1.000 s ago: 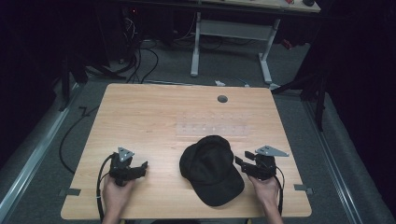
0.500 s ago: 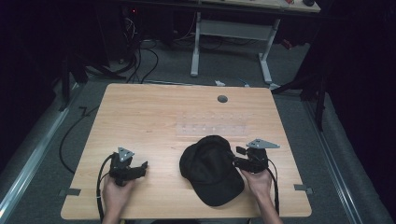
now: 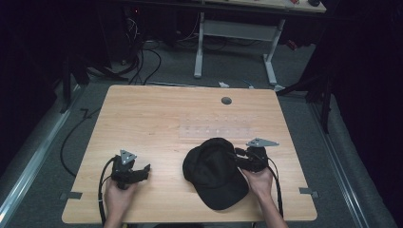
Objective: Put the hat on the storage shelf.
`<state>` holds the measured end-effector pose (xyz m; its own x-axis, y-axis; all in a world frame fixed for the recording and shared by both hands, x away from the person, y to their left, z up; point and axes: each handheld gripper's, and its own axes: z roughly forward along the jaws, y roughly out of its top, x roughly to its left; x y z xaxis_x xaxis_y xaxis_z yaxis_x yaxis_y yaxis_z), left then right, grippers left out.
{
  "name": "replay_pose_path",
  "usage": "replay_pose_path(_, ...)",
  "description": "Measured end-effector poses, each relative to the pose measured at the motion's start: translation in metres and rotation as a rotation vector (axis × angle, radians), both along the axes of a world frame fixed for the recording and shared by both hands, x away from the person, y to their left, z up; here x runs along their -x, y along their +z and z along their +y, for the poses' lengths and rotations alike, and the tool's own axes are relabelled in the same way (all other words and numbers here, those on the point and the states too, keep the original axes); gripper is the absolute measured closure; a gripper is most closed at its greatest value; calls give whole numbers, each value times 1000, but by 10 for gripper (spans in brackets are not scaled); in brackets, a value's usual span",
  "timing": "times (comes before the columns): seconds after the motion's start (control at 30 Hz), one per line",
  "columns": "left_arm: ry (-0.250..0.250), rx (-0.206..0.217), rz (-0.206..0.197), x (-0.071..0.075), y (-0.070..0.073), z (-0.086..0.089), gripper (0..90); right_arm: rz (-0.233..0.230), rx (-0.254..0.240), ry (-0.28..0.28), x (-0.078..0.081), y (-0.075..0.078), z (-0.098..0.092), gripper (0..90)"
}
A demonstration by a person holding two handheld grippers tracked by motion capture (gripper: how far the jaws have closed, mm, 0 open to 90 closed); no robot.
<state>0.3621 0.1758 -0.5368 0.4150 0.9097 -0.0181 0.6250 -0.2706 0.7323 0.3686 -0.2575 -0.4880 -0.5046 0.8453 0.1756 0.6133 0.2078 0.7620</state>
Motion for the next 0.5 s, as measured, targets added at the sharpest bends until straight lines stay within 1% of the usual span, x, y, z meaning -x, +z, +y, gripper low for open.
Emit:
replay_pose_path(0.03,0,0,0,0,0,0,205,-4,1,5,-1,0,0,573)
replay_pose_path(0.07,0,0,0,0,0,0,205,3,-2,6,-2,-1,1,585)
replay_pose_path(0.17,0,0,0,0,0,0,205,2,-2,13,-4,-1,1,604)
replay_pose_path(0.27,0,0,0,0,0,0,205,10,-2,15,-6,-3,1,623)
replay_pose_path(0.33,1,0,-2,0,0,0,205,15,-11,23,-7,-4,1,636)
replay_pose_path(0.47,0,0,0,0,0,0,205,9,-12,34,-8,-4,-1,656)
replay_pose_path(0.5,1,0,-2,0,0,0,205,13,-19,39,-8,-4,-3,675)
